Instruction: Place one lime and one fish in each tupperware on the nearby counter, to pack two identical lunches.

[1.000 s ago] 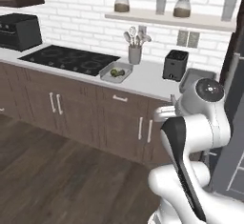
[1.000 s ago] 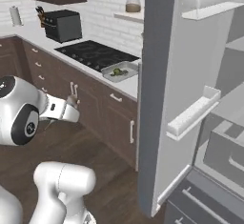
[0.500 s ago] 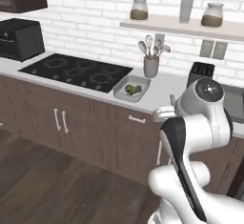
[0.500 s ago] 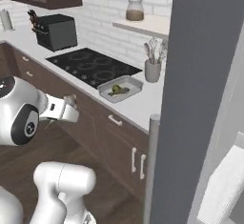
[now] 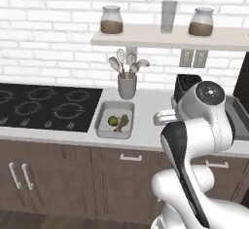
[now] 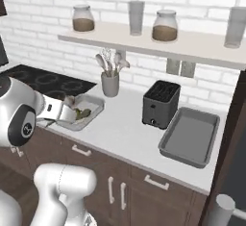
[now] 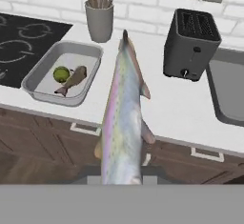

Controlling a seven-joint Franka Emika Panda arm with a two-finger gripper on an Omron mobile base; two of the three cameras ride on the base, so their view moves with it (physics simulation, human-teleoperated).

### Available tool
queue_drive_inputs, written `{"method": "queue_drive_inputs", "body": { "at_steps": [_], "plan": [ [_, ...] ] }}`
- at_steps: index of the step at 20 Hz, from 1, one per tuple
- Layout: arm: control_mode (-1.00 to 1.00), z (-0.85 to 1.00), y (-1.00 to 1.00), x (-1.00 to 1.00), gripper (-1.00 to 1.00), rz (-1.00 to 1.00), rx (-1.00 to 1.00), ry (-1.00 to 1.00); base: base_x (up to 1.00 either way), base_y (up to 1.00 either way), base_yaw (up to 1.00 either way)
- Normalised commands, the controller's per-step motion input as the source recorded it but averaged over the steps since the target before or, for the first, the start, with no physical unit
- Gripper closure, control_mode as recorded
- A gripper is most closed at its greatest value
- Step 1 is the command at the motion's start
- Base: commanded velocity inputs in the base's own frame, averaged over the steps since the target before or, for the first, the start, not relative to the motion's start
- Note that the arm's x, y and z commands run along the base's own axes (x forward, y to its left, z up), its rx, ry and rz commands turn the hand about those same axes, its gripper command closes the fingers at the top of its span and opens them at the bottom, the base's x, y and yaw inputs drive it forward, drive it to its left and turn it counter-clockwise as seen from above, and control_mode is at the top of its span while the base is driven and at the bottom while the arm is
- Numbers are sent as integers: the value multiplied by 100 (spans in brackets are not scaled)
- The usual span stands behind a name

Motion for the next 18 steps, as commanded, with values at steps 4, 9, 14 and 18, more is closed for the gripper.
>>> {"method": "queue_drive_inputs", "body": {
  "at_steps": [4, 9, 14, 18],
  "plan": [
    [100, 0, 0, 0, 100, 0, 0, 0, 38, 1, -55],
    [100, 0, 0, 0, 100, 0, 0, 0, -8, -35, -34],
    [100, 0, 0, 0, 100, 0, 0, 0, 10, -59, -34],
    [100, 0, 0, 0, 100, 0, 0, 0, 65, -16, -21]
  ]
}}
